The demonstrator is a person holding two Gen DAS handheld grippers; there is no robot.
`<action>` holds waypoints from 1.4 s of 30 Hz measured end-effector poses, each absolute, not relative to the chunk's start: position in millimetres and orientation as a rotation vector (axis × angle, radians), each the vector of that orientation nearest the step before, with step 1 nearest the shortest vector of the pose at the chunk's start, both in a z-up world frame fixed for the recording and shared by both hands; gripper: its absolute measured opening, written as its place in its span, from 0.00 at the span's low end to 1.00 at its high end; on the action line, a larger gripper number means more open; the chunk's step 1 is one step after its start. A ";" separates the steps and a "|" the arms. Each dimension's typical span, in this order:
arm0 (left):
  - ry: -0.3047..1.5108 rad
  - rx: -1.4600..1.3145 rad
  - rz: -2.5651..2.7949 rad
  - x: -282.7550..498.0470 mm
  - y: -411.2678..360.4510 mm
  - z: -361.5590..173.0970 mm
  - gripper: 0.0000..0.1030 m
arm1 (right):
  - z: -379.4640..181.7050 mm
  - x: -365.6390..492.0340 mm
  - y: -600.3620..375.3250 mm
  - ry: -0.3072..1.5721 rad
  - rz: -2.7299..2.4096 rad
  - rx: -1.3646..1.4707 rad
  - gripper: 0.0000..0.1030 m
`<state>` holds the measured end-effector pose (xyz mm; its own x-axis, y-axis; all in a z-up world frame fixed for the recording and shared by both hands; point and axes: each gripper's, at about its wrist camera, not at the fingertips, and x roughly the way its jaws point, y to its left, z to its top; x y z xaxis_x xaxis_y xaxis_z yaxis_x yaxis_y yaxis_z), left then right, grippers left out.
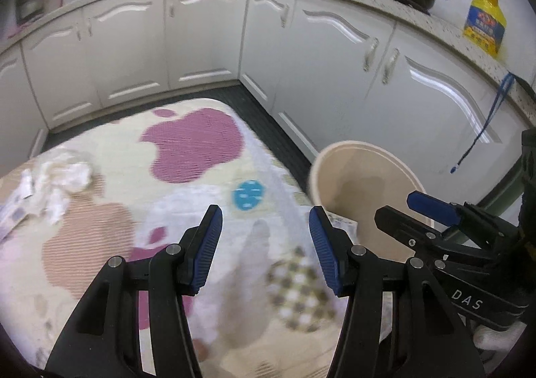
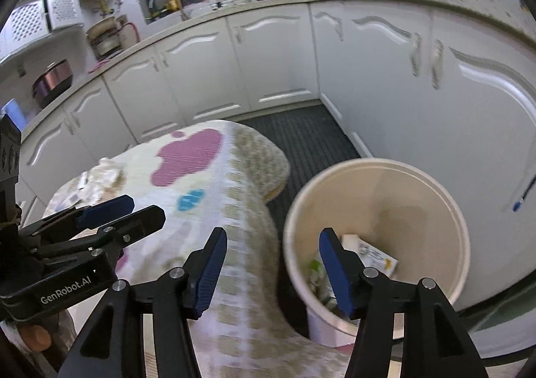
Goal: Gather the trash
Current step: 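Move both tools back over the table toward the medicine box and tissue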
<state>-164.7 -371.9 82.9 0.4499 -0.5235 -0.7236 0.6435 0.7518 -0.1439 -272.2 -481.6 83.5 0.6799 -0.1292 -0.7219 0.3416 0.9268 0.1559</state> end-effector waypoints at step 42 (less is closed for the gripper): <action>0.837 -0.065 -0.482 -97.2 -112.0 85.1 0.68 | 93.5 -181.6 -339.7 0.801 0.013 0.174 0.69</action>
<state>-97.2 -112.0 85.1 0.5693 -0.4350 -0.6976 0.3847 0.8909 -0.2416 -181.6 -339.7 93.5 0.6966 0.0778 -0.7132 0.0543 0.9855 0.1606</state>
